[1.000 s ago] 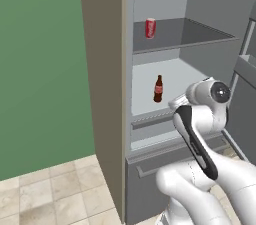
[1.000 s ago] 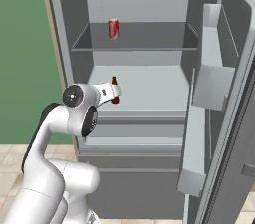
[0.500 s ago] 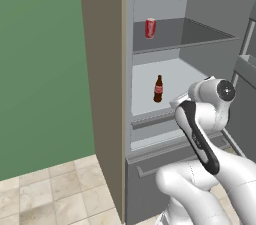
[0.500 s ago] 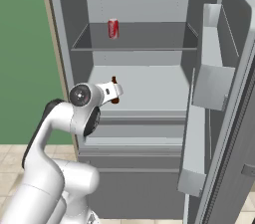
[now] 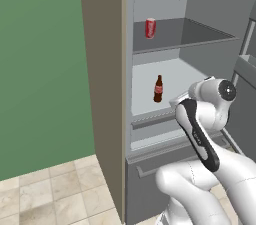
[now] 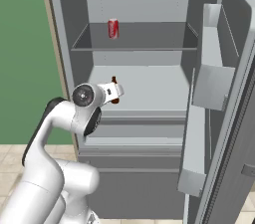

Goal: Open the fridge, grab two sodas, and place both sodas inside the bowl with ice on the dining counter.

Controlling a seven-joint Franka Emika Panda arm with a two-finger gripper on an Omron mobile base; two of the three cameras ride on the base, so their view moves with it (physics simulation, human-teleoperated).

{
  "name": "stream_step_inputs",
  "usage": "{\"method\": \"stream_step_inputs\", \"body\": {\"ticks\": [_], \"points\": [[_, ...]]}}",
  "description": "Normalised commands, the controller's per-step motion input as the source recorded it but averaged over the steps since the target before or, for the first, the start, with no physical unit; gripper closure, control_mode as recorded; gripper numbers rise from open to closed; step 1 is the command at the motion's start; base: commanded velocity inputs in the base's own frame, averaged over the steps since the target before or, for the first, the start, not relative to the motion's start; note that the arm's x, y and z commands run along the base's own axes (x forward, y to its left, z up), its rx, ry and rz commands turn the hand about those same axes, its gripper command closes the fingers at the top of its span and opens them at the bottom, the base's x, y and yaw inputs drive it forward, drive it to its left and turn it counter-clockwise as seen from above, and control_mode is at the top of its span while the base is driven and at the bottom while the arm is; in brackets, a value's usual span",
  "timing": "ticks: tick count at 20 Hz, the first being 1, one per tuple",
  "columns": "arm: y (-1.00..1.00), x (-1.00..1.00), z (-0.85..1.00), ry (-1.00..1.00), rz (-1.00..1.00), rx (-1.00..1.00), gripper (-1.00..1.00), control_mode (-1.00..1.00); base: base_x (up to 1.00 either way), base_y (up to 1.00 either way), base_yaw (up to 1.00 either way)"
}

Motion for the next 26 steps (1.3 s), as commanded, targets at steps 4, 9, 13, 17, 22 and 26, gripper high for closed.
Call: {"method": "stream_step_inputs", "body": {"ticks": [4,9,13,17,22,26], "points": [[0.0,0.22,-0.05,0.0,0.02,0.06,-1.0,-1.0,0.0,0.0,0.0],[0.0,0.24,-0.01,-0.01,0.04,0.08,-1.0,-1.0,0.0,0.0,0.0],[0.0,0.37,0.0,0.0,0.02,0.07,-1.0,-1.0,0.0,0.0,0.0],[0.0,0.38,0.0,0.0,0.01,0.06,-1.0,-1.0,0.0,0.0,0.0],[0.0,0.26,0.0,0.0,0.01,0.07,-1.0,-1.0,0.0,0.0,0.0],[0.0,0.25,0.0,0.0,0.01,0.07,-1.0,-1.0,0.0,0.0,0.0]]}}
